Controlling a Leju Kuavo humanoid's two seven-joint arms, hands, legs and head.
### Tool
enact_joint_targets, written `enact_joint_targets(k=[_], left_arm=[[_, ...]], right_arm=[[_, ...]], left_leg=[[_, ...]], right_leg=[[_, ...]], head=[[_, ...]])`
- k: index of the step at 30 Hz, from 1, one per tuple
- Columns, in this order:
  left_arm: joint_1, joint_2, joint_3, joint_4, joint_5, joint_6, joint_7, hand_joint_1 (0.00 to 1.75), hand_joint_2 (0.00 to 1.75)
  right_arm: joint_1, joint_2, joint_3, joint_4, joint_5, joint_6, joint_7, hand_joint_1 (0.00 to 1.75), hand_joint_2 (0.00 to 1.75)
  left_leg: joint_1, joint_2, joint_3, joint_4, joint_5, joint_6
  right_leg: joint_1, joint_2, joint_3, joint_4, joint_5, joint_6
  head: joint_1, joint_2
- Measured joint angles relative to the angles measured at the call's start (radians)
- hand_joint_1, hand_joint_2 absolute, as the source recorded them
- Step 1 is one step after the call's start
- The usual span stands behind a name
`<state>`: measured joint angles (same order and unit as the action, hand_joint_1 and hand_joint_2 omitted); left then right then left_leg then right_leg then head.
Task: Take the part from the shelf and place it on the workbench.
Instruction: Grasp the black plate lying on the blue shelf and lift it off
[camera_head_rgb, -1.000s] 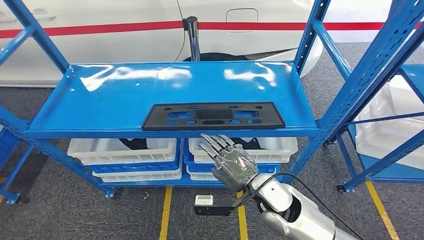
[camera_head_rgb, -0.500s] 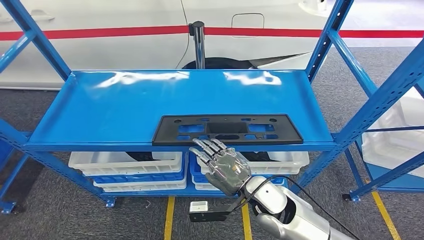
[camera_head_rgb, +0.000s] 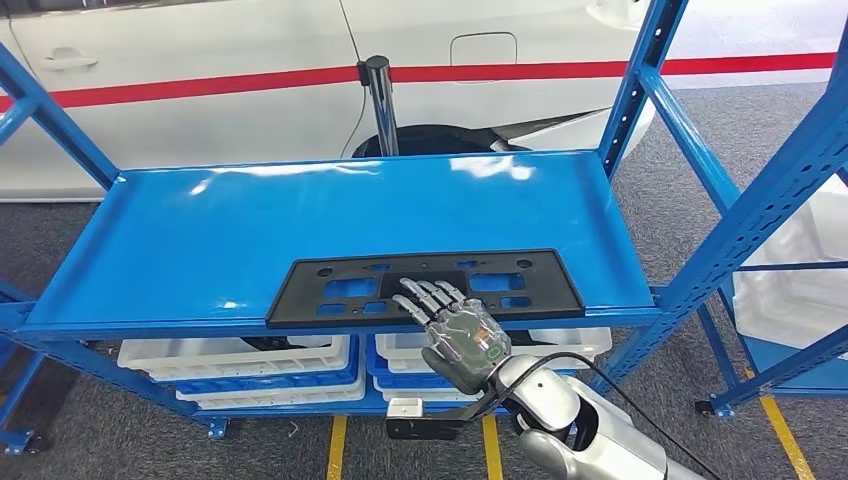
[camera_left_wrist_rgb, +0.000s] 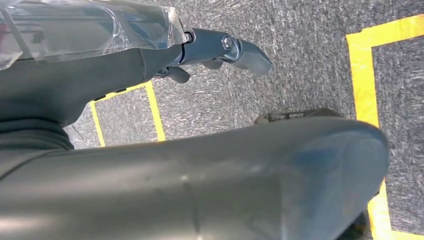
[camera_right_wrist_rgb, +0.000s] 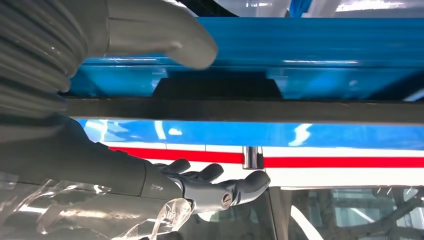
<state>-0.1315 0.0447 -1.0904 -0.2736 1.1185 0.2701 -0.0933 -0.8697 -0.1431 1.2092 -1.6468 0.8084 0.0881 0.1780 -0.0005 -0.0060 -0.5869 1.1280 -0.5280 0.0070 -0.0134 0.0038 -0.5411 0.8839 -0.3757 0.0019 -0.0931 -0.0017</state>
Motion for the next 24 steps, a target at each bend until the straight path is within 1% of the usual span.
enact_joint_targets(k=[1, 2, 3, 4, 5, 6, 7, 8, 9, 10, 11, 12, 13, 14, 15, 16, 17, 18, 19, 20, 21, 22, 23, 24], left_arm=[[0.001, 0.0, 0.0, 0.0, 0.0, 0.0, 0.0, 0.0, 0.0], [0.004, 0.0, 0.0, 0.0, 0.0, 0.0, 0.001, 0.0, 0.0], [0.006, 0.0, 0.0, 0.0, 0.0, 0.0, 0.001, 0.0, 0.0], [0.008, 0.0, 0.0, 0.0, 0.001, 0.0, 0.001, 0.0, 0.0], [0.008, 0.0, 0.0, 0.0, 0.001, 0.0, 0.001, 0.0, 0.0], [0.008, 0.001, 0.0, 0.0, 0.0, 0.0, 0.001, 0.0, 0.0], [0.008, 0.001, 0.0, 0.0, 0.0, 0.0, 0.002, 0.0, 0.0], [0.007, 0.002, 0.0, 0.001, 0.0, 0.0, 0.003, 0.0, 0.0], [0.007, 0.003, 0.0, 0.001, -0.001, 0.001, 0.003, 0.0, 0.0], [0.007, 0.003, 0.0, 0.001, -0.001, 0.001, 0.004, 0.0, 0.0], [0.007, 0.004, 0.0, 0.001, -0.001, 0.001, 0.003, 0.0, 0.0], [0.007, 0.004, -0.001, 0.001, -0.002, 0.0, 0.002, 0.0, 0.0], [0.006, 0.005, -0.001, 0.001, -0.002, -0.001, 0.001, 0.0, 0.0], [0.005, 0.005, -0.001, 0.001, -0.003, -0.003, -0.001, 0.0, 0.0], [0.004, 0.005, -0.001, 0.001, -0.003, -0.006, -0.002, 0.0, 0.0], [0.003, 0.005, -0.001, 0.001, -0.004, -0.009, -0.003, 0.0, 0.0], [0.004, 0.005, -0.001, 0.001, -0.004, -0.011, -0.004, 0.0, 0.0], [0.005, 0.004, -0.001, 0.001, -0.004, -0.012, -0.004, 0.0, 0.0], [0.007, 0.004, -0.002, 0.001, -0.005, -0.013, -0.005, 0.0, 0.0], [0.008, 0.003, -0.003, 0.001, -0.005, -0.014, -0.007, 0.0, 0.0], [0.007, 0.002, -0.003, 0.001, -0.005, -0.015, -0.01, 0.0, 0.0], [0.005, 0.001, -0.004, 0.001, -0.005, -0.015, -0.012, 0.0, 0.0], [0.003, 0.001, -0.004, 0.001, -0.005, -0.014, -0.015, 0.0, 0.0], [0.001, 0.001, -0.004, 0.001, -0.005, -0.013, -0.017, 0.0, 0.0]], right_arm=[[0.001, -0.002, 0.0, 0.0, 0.0, 0.001, 0.001, 0.0, 1.75], [0.003, -0.003, 0.0, 0.0, 0.0, 0.001, 0.002, 0.0, 1.75], [0.004, -0.005, 0.0, 0.0, 0.0, 0.002, 0.003, 0.0, 1.75], [0.004, -0.006, -0.001, 0.0, 0.0, 0.002, 0.004, 0.0, 1.75], [0.004, -0.007, -0.002, 0.0, 0.0, 0.002, 0.005, 0.0, 1.75], [0.003, -0.008, -0.003, 0.0, 0.0, 0.002, 0.006, 0.0, 1.75], [0.003, -0.009, -0.004, 0.0, 0.0, 0.002, 0.007, 0.0, 1.75], [0.003, -0.009, -0.005, 0.0, 0.0, 0.002, 0.007, 0.0, 1.75], [0.003, -0.01, -0.006, 0.0, 0.0, 0.003, 0.008, 0.0, 1.75], [0.003, -0.01, -0.007, 0.0, 0.0, 0.003, 0.008, 0.0, 1.75], [0.004, -0.01, -0.009, 0.0, 0.0, 0.003, 0.009, 0.0, 1.75], [0.004, -0.01, -0.011, -0.001, 0.0, 0.003, 0.01, 0.0, 1.75], [0.004, -0.012, -0.013, -0.001, 0.001, 0.003, 0.01, 0.0, 1.75], [0.006, -0.014, -0.014, -0.001, 0.001, 0.003, 0.01, 0.0, 1.75], [0.009, -0.015, -0.014, -0.001, 0.001, 0.003, 0.01, 0.0, 1.75], [0.013, -0.017, -0.014, -0.001, 0.001, 0.003, 0.01, 0.0, 1.75], [0.017, -0.019, -0.014, -0.001, 0.001, 0.004, 0.009, 0.0, 1.75], [0.02, -0.021, -0.014, -0.001, 0.0, 0.007, 0.008, 0.0, 1.75], [0.021, -0.023, -0.014, -0.001, 0.0, 0.01, 0.006, 0.0, 1.75], [0.021, -0.024, -0.014, -0.001, -0.002, 0.015, 0.003, 0.0, 1.75], [0.021, -0.024, -0.013, -0.001, -0.004, 0.021, 0.0, 0.0, 1.75], [0.021, -0.024, -0.013, -0.001, -0.007, 0.027, -0.003, 0.0, 1.75], [0.021, -0.023, -0.012, -0.001, -0.011, 0.034, -0.006, 0.0, 1.75], [0.021, -0.022, -0.01, -0.001, -0.015, 0.04, -0.008, 0.0, 1.75]], left_leg=[[0.0, 0.0, -0.04, 0.054, -0.018, 0.0], [-0.001, 0.0, -0.063, 0.072, -0.016, 0.002], [-0.002, 0.0, -0.064, 0.048, 0.009, 0.007], [-0.005, 0.0, -0.047, -0.014, 0.053, 0.016], [-0.011, 0.0, -0.018, -0.098, 0.108, 0.03], [-0.018, -0.001, 0.008, -0.173, 0.149, 0.044], [-0.025, -0.002, 0.027, -0.226, 0.172, 0.057], [-0.032, -0.003, 0.036, -0.254, 0.18, 0.066], [-0.036, -0.004, 0.038, -0.26, 0.176, 0.073], [-0.035, -0.004, 0.047, -0.268, 0.178, 0.079], [-0.032, -0.005, 0.059, -0.279, 0.185, 0.083], [-0.027, -0.005, 0.072, -0.29, 0.191, 0.087], [-0.021, -0.005, 0.086, -0.3, 0.194, 0.088], [-0.019, -0.004, 0.092, -0.303, 0.193, 0.087], [-0.018, -0.004, 0.096, -0.302, 0.189, 0.087], [-0.018, -0.005, 0.098, -0.3, 0.184, 0.085], [-0.018, -0.005, 0.101, -0.298, 0.177, 0.083], [-0.017, -0.005, 0.106, -0.295, 0.17, 0.08], [-0.017, -0.005, 0.113, -0.292, 0.162, 0.077], [-0.017, -0.005, 0.122, -0.291, 0.154, 0.073], [-0.019, -0.005, 0.129, -0.289, 0.145, 0.068], [-0.021, -0.004, 0.134, -0.289, 0.138, 0.064], [-0.023, -0.004, 0.136, -0.286, 0.131, 0.06], [-0.025, -0.004, 0.136, -0.284, 0.127, 0.061]], right_leg=[[0.003, 0.001, 0.003, 0.0, -0.005, -0.002], [0.007, 0.003, 0.009, 0.0, -0.01, -0.003], [0.011, 0.005, 0.017, 0.0, -0.016, -0.004], [0.015, 0.006, 0.027, 0.0, -0.022, -0.005], [0.017, 0.007, 0.037, -0.001, -0.029, -0.005], [0.018, 0.006, 0.046, -0.002, -0.035, -0.004], [0.018, 0.007, 0.053, -0.003, -0.041, 0.0], [0.016, 0.006, 0.056, -0.005, -0.046, 0.005], [0.015, 0.006, 0.06, -0.007, -0.05, 0.012], [0.017, 0.005, 0.063, -0.012, -0.053, 0.018], [0.019, 0.003, 0.068, -0.012, -0.058, 0.023], [0.021, 0.003, 0.065, 0.006, -0.071, 0.028], [0.02, 0.002, 0.047, 0.05, -0.093, 0.033], [0.016, 0.002, 0.013, 0.118, -0.122, 0.039], [0.011, 0.002, -0.035, 0.199, -0.152, 0.045], [0.006, 0.002, -0.081, 0.266, -0.169, 0.051], [0.003, 0.001, -0.112, 0.299, -0.166, 0.056], [0.001, 0.001, -0.123, 0.29, -0.141, 0.059], [0.0, 0.001, -0.11, 0.235, -0.096, 0.06], [-0.001, 0.001, -0.081, 0.153, -0.043, 0.058], [0.001, 0.001, -0.05, 0.075, -0.002, 0.053], [0.003, 0.001, -0.026, 0.018, 0.025, 0.047], [0.004, 0.001, -0.014, -0.012, 0.036, 0.041], [0.005, 0.001, -0.011, -0.016, 0.035, 0.037]], head=[[0.0, 0.0], [0.0, 0.0], [0.0, 0.0], [0.0, 0.0], [0.0, 0.0], [0.0, 0.0], [0.0, 0.0], [0.0, 0.0], [0.0, 0.0], [0.0, 0.0], [0.0, 0.0], [0.0, 0.0], [0.0, 0.0], [0.001, 0.0], [0.001, 0.0], [0.001, 0.0], [0.001, 0.0], [0.001, 0.0], [0.001, 0.0], [0.001, 0.0], [0.001, 0.0], [0.0, 0.0], [0.0, 0.0], [0.0, 0.0]])
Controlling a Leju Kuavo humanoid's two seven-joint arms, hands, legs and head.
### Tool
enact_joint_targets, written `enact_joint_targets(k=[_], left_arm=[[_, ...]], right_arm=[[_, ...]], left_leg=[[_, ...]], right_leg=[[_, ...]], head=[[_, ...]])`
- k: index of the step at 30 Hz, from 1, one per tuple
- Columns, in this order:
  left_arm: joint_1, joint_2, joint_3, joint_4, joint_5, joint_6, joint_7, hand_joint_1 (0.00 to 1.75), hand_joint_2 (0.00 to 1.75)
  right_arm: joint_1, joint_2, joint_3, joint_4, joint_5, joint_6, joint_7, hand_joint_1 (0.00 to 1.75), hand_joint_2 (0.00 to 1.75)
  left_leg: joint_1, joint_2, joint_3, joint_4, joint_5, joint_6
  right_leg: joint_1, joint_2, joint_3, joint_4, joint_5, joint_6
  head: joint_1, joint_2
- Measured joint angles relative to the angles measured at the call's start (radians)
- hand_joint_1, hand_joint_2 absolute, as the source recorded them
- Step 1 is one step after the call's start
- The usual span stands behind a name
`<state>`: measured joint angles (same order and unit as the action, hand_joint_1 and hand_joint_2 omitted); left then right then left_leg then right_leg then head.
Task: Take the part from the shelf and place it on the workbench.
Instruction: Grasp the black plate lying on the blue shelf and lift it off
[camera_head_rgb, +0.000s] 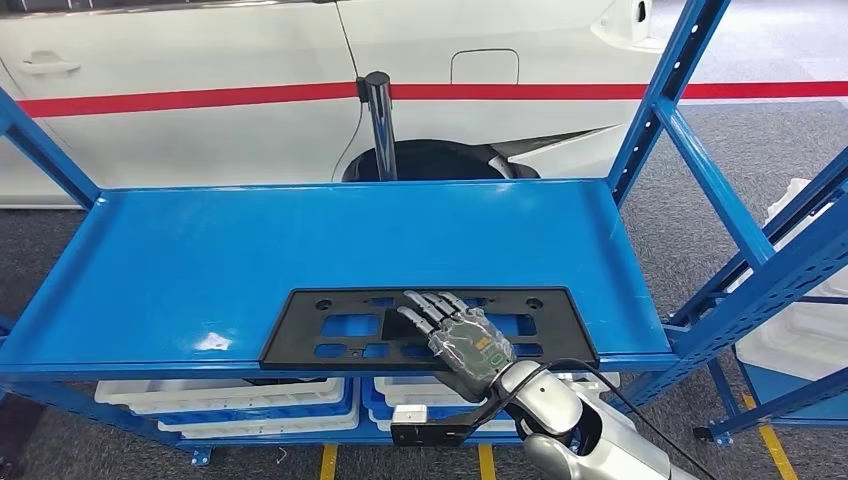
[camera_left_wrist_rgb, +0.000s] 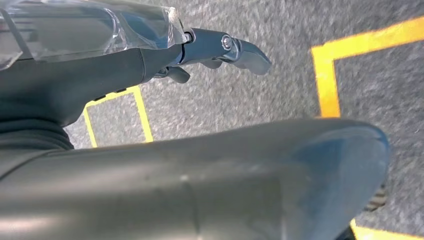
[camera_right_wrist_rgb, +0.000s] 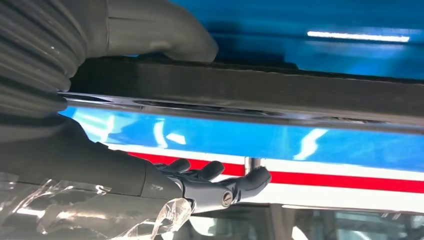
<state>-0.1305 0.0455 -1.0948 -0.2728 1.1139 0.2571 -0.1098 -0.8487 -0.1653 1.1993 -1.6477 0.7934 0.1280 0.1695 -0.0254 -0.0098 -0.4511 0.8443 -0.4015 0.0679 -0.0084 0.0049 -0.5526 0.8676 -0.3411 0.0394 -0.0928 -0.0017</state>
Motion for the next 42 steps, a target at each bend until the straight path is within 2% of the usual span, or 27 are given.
enact_joint_targets(k=[3, 8, 16, 17, 18, 21, 22, 23, 29, 34, 38, 42], left_arm=[[-0.001, 0.0, -0.001, 0.0, 0.001, 0.004, -0.001, 0.0, 0.0], [-0.002, -0.001, -0.001, 0.0, 0.002, 0.005, -0.004, 0.0, 0.0], [-0.001, -0.003, -0.001, 0.0, 0.011, 0.006, -0.004, 0.0, 0.0], [-0.001, -0.004, -0.001, 0.0, 0.013, 0.006, -0.004, 0.0, 0.0], [-0.001, -0.005, -0.001, 0.0, 0.015, 0.006, -0.004, 0.0, 0.0], [-0.001, -0.006, -0.001, 0.0, 0.018, 0.006, -0.005, 0.0, 0.0], [-0.001, -0.006, -0.001, 0.0, 0.019, 0.006, -0.006, 0.0, 0.0], [-0.001, -0.006, -0.001, 0.0, 0.02, 0.006, -0.007, 0.0, 0.0], [-0.001, -0.007, -0.001, 0.0, 0.022, 0.007, -0.012, 0.0, 0.0], [-0.001, -0.007, -0.001, 0.0, 0.026, 0.007, -0.013, 0.0, 0.0], [0.0, -0.007, -0.001, 0.0, 0.018, 0.0, -0.033, 0.0, 1.75], [0.0, -0.007, -0.001, 0.0, 0.002, -0.014, -0.054, 0.0, 1.75]], right_arm=[[0.0, 0.001, 0.005, 0.0, -0.007, 0.011, -0.003, 0.0, 1.75], [0.0, 0.002, 0.01, 0.0, -0.017, 0.02, -0.007, 0.0, 1.75], [-0.002, 0.005, 0.027, 0.013, -0.06, 0.06, -0.02, 0.0, 1.75], [-0.003, 0.007, 0.029, 0.015, -0.067, 0.066, -0.021, 0.05, 1.75], [-0.005, 0.008, 0.032, 0.017, -0.075, 0.072, -0.021, 0.2, 1.75], [-0.008, 0.012, 0.04, 0.024, -0.093, 0.083, -0.021, 1.16, 1.75], [-0.01, 0.013, 0.042, 0.027, -0.097, 0.084, -0.021, 1.38, 1.75], [-0.011, 0.015, 0.044, 0.029, -0.1, 0.084, -0.02, 1.45, 1.75], [-0.02, 0.022, 0.054, 0.038, -0.109, 0.084, -0.018, 1.47, 1.75], [-0.028, 0.023, 0.055, 0.039, -0.113, 0.079, -0.007, 1.61, 1.75], [-0.033, 0.02, 0.055, 0.038, -0.112, 0.069, 0.006, 1.69, 1.75], [-0.035, 0.015, 0.053, 0.038, -0.107, 0.061, 0.014, 1.68, 1.75]], left_leg=[[0.003, 0.001, -0.002, 0.004, -0.004, 0.005], [0.009, 0.002, -0.003, 0.002, -0.007, -0.004], [0.012, 0.002, -0.005, 0.001, -0.006, -0.015], [0.012, 0.002, -0.005, 0.001, -0.006, -0.015], [0.012, 0.002, -0.005, 0.001, -0.006, -0.016], [0.011, 0.002, -0.005, 0.001, -0.005, -0.016], [0.011, 0.002, -0.005, 0.001, -0.005, -0.016], [0.011, 0.002, -0.005, 0.001, -0.005, -0.016], [0.011, 0.002, -0.005, 0.002, -0.005, -0.016], [0.011, 0.002, -0.005, 0.001, -0.005, -0.016], [0.011, 0.002, -0.004, 0.001, -0.005, -0.016], [0.011, 0.002, -0.002, 0.001, -0.005, -0.016]], right_leg=[[0.003, 0.0, -0.004, 0.003, -0.002, -0.003], [0.01, 0.0, -0.007, 0.006, -0.008, -0.012], [0.011, 0.0, -0.007, 0.007, -0.008, -0.016], [0.011, 0.0, -0.007, 0.007, -0.007, -0.017], [0.01, 0.0, -0.007, 0.007, -0.007, -0.017], [0.01, 0.0, -0.007, 0.007, -0.007, -0.017], [0.01, 0.0, -0.007, 0.007, -0.007, -0.017], [0.01, 0.0, -0.007, 0.007, -0.007, -0.017], [0.009, 0.0, -0.008, 0.007, -0.007, -0.017], [0.01, 0.0, -0.008, 0.007, -0.007, -0.017], [0.01, 0.0, -0.008, 0.007, -0.007, -0.017], [0.009, 0.0, -0.006, 0.007, -0.007, -0.017]], head=[[0.0, 0.0], [0.0, 0.0], [0.0, 0.0], [0.0, 0.0], [0.0, 0.0], [0.0, 0.0], [0.0, 0.0], [0.0, 0.0], [0.0, 0.0], [0.0, 0.0], [0.0, 0.0], [0.0, 0.0]])
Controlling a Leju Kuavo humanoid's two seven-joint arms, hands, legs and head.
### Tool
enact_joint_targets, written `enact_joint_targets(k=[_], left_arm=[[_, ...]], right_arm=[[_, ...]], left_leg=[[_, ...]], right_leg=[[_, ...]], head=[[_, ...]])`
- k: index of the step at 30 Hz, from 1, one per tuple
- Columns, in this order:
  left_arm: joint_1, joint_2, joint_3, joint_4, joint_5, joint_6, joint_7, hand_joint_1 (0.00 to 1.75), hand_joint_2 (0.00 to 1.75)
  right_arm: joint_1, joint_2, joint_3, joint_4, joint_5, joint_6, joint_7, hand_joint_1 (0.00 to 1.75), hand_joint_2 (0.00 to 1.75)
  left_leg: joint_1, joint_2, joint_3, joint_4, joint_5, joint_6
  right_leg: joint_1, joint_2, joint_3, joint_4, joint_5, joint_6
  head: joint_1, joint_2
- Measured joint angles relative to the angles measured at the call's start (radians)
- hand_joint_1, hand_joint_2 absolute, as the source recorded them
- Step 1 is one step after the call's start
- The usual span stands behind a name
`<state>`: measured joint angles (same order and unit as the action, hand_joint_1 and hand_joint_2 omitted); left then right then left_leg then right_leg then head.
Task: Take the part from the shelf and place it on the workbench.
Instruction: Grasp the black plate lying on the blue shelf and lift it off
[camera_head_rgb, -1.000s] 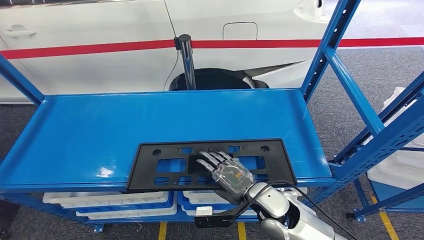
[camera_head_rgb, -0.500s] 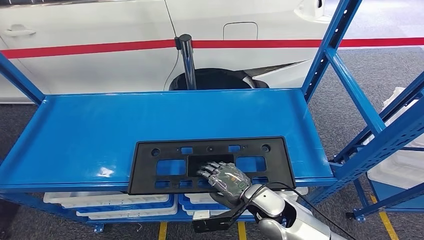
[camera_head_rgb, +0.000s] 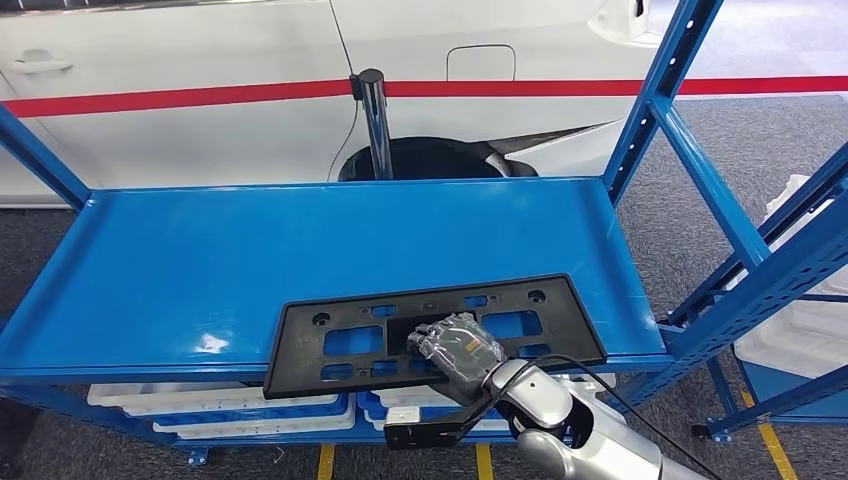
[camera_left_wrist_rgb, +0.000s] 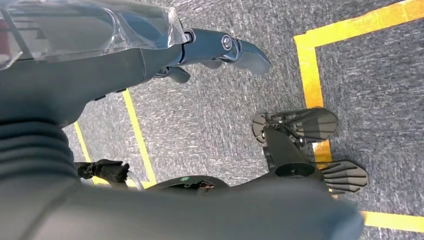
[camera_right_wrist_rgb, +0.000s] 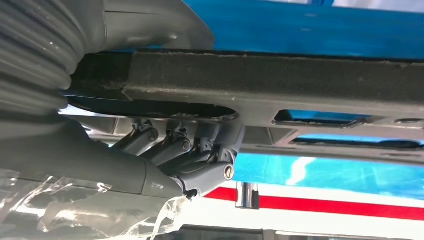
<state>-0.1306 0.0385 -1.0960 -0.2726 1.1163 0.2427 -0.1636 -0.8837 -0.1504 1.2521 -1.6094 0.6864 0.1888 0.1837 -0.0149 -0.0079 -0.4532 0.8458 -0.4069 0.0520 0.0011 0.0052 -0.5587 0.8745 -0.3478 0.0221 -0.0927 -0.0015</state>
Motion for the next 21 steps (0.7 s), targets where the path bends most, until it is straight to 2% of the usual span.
enact_joint_targets(k=[7, 21], left_arm=[[-0.003, 0.0, 0.0, 0.0, -0.01, -0.013, -0.009, 0.0, 1.75], [-0.01, 0.0, 0.0, 0.001, -0.012, 0.018, -0.015, 0.0, 1.75]], right_arm=[[-0.002, -0.006, -0.003, 0.0, 0.02, -0.011, 0.002, 1.69, 1.75], [0.0, -0.012, -0.009, 0.0, 0.046, -0.016, 0.002, 1.69, 1.75]], left_leg=[[0.0, 0.0, 0.001, 0.0, 0.0, 0.0], [0.0, 0.0, 0.002, 0.0, 0.0, 0.0]], right_leg=[[0.0, 0.0, 0.001, 0.0, 0.0, 0.0], [0.0, 0.0, 0.002, 0.0, 0.0, 0.0]], head=[[0.0, 0.0], [0.0, 0.0]])
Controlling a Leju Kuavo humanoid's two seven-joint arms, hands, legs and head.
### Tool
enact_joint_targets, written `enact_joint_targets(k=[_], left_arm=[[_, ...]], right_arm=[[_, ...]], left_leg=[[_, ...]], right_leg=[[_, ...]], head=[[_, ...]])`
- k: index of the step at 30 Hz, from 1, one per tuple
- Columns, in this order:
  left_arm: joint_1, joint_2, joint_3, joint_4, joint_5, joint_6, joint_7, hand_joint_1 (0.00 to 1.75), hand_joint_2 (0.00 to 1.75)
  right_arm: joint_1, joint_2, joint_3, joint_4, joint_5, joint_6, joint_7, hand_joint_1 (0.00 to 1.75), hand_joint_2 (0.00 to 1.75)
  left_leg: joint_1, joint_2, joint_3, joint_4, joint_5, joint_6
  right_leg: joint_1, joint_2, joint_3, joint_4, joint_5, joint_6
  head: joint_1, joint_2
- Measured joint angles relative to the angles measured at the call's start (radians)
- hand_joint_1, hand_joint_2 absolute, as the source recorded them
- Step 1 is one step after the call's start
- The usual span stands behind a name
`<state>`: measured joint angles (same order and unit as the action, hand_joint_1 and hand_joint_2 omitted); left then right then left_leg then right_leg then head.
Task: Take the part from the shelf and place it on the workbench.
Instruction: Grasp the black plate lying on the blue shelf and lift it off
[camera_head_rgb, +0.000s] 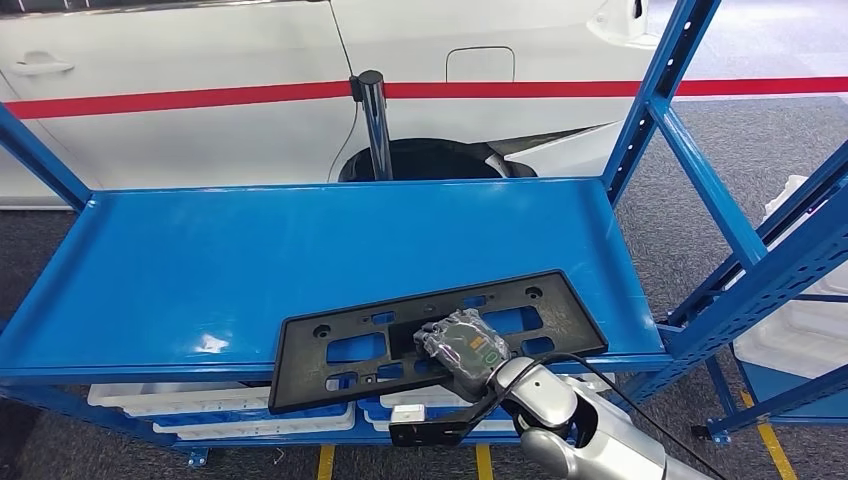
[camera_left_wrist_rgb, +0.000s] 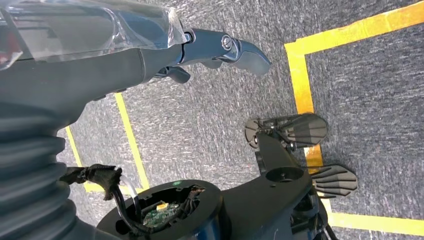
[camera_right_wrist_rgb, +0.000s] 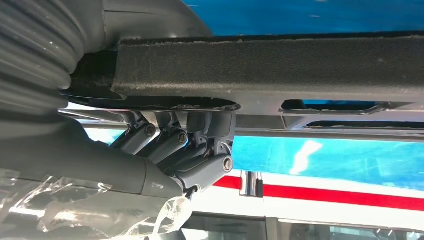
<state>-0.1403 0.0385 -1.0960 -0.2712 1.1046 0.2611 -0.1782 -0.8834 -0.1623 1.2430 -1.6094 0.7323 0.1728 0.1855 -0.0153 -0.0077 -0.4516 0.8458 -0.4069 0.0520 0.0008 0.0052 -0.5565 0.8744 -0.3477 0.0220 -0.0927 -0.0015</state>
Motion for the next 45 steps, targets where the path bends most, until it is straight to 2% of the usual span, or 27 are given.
enact_joint_targets(k=[8, 15, 21, 27, 30, 31, 32, 33, 35, 36, 37, 38, 40, 41, 42, 43, 45], left_arm=[[0.001, 0.002, 0.0, 0.002, -0.009, -0.011, 0.001, 0.0, 1.75], [0.0, 0.006, 0.0, 0.004, -0.032, -0.02, -0.007, 0.0, 1.75], [-0.008, 0.006, 0.0, 0.004, -0.045, -0.029, -0.009, 0.0, 1.75], [-0.011, 0.006, 0.0, 0.004, -0.047, -0.029, -0.004, 0.0, 1.75], [-0.01, 0.008, 0.0, 0.004, -0.048, -0.03, 0.004, 0.0, 1.75], [-0.01, 0.009, 0.0, 0.005, -0.048, -0.031, 0.006, 0.0, 1.75], [-0.01, 0.008, 0.0, 0.005, -0.048, -0.032, 0.008, 0.0, 1.75], [-0.01, 0.008, 0.0, 0.005, -0.048, -0.033, 0.009, 0.0, 1.75], [-0.01, 0.008, 0.0, 0.005, -0.048, -0.034, 0.009, 0.0, 1.75], [-0.01, 0.008, 0.0, 0.005, -0.049, -0.034, 0.01, 0.0, 1.75], [-0.009, 0.008, 0.0, 0.005, -0.049, -0.035, 0.01, 0.0, 1.75], [-0.008, 0.008, -0.001, 0.005, -0.05, -0.035, 0.009, 0.0, 1.75], [-0.009, 0.008, -0.001, 0.005, -0.054, -0.036, 0.009, 0.0, 1.75], [-0.01, 0.01, -0.001, 0.005, -0.056, -0.036, 0.009, 0.0, 1.75], [-0.011, 0.011, -0.001, 0.005, -0.059, -0.036, 0.008, 0.0, 1.75], [-0.012, 0.011, -0.001, 0.006, -0.061, -0.036, 0.008, 0.0, 1.75], [-0.014, 0.011, -0.003, 0.006, -0.064, -0.036, 0.008, 0.0, 1.75]], right_arm=[[0.018, -0.005, -0.021, -0.005, 0.077, -0.051, 0.014, 1.69, 1.75], [0.012, -0.03, -0.066, -0.045, 0.219, -0.091, 0.027, 1.69, 1.75], [0.008, -0.046, -0.106, -0.083, 0.312, -0.16, 0.025, 1.69, 1.75], [0.009, -0.054, -0.124, -0.112, 0.352, -0.183, 0.022, 1.69, 1.75], [0.01, -0.057, -0.129, -0.123, 0.357, -0.184, 0.022, 1.69, 1.75], [0.01, -0.058, -0.133, -0.126, 0.358, -0.184, 0.022, 1.69, 1.75], [0.01, -0.059, -0.137, -0.131, 0.359, -0.185, 0.022, 1.69, 1.75], [0.012, -0.061, -0.14, -0.134, 0.36, -0.186, 0.022, 1.69, 1.75], [0.016, -0.066, -0.141, -0.138, 0.36, -0.187, 0.022, 1.69, 1.75], [0.02, -0.069, -0.141, -0.138, 0.36, -0.187, 0.022, 1.69, 1.75], [0.025, -0.072, -0.141, -0.139, 0.36, -0.187, 0.022, 1.69, 1.75], [0.028, -0.074, -0.141, -0.139, 0.361, -0.187, 0.022, 1.69, 1.75], [0.031, -0.076, -0.142, -0.139, 0.363, -0.187, 0.022, 1.69, 1.75], [0.031, -0.077, -0.142, -0.14, 0.365, -0.187, 0.022, 1.69, 1.75], [0.031, -0.078, -0.142, -0.142, 0.366, -0.187, 0.022, 1.69, 1.75], [0.031, -0.08, -0.143, -0.144, 0.367, -0.188, 0.022, 1.69, 1.75], [0.031, -0.082, -0.144, -0.147, 0.367, -0.188, 0.022, 1.69, 1.75]], left_leg=[[0.0, 0.0, 0.001, 0.0, 0.0, 0.0], [0.0, 0.0, 0.0, 0.0, 0.0, 0.0], [0.0, 0.0, 0.0, 0.0, 0.0, 0.0], [0.0, 0.0, -0.001, 0.0, 0.0, 0.0], [0.002, 0.001, 0.004, -0.01, 0.007, 0.012], [0.005, 0.002, 0.009, -0.02, 0.014, 0.017], [0.01, 0.003, 0.015, -0.032, 0.021, 0.02], [0.015, 0.005, 0.02, -0.04, 0.026, 0.02], [0.02, 0.007, 0.021, -0.039, 0.028, 0.019], [0.023, 0.008, 0.02, -0.038, 0.028, 0.018], [0.027, 0.008, 0.019, -0.035, 0.027, 0.014], [0.034, 0.008, 0.018, -0.032, 0.024, 0.009], [0.049, 0.007, 0.018, -0.018, 0.014, -0.01], [0.055, 0.007, 0.014, -0.011, 0.008, -0.022], [0.056, 0.006, 0.012, -0.006, 0.004, -0.034], [0.057, 0.006, 0.01, -0.004, 0.004, -0.045], [0.058, 0.005, 0.007, -0.009, 0.012, -0.061]], right_leg=[[0.0, 0.0, 0.0, 0.0, 0.0, 0.0], [0.0, 0.0, 0.0, 0.0, 0.001, -0.001], [0.0, 0.0, -0.001, 0.0, 0.001, -0.001], [0.0, 0.0, -0.002, 0.0, 0.001, -0.001], [-0.003, -0.001, 0.001, -0.008, 0.006, 0.009], [-0.003, -0.001, 0.0, -0.003, 0.0, 0.014], [-0.002, 0.0, -0.011, 0.023, -0.018, 0.018], [-0.002, 0.0, -0.032, 0.073, -0.049, 0.023], [-0.012, 0.0, -0.1, 0.225, -0.125, 0.036], [-0.019, 0.0, -0.128, 0.287, -0.147, 0.043], [-0.027, 0.0, -0.139, 0.314, -0.149, 0.051], [-0.035, -0.001, -0.128, 0.296, -0.129, 0.06], [-0.052, -0.005, -0.052, 0.157, -0.063, 0.081], [-0.055, -0.003, -0.014, 0.091, -0.038, 0.087], [-0.055, -0.001, 0.008, 0.048, -0.023, 0.087], [-0.054, 0.002, 0.018, 0.028, -0.02, 0.082], [-0.049, 0.006, 0.01, 0.024, -0.017, 0.055]], head=[[0.0, 0.0], [0.0, 0.0], [0.0, 0.0], [0.0, 0.0], [0.0, 0.0], [0.0, 0.0], [0.0, 0.0], [0.0, 0.0], [0.0, 0.0], [0.0, 0.0], [0.0, 0.0], [0.0, 0.0], [0.0, 0.0], [0.001, 0.0], [0.001, 0.0], [0.002, 0.0], [0.002, 0.0]])
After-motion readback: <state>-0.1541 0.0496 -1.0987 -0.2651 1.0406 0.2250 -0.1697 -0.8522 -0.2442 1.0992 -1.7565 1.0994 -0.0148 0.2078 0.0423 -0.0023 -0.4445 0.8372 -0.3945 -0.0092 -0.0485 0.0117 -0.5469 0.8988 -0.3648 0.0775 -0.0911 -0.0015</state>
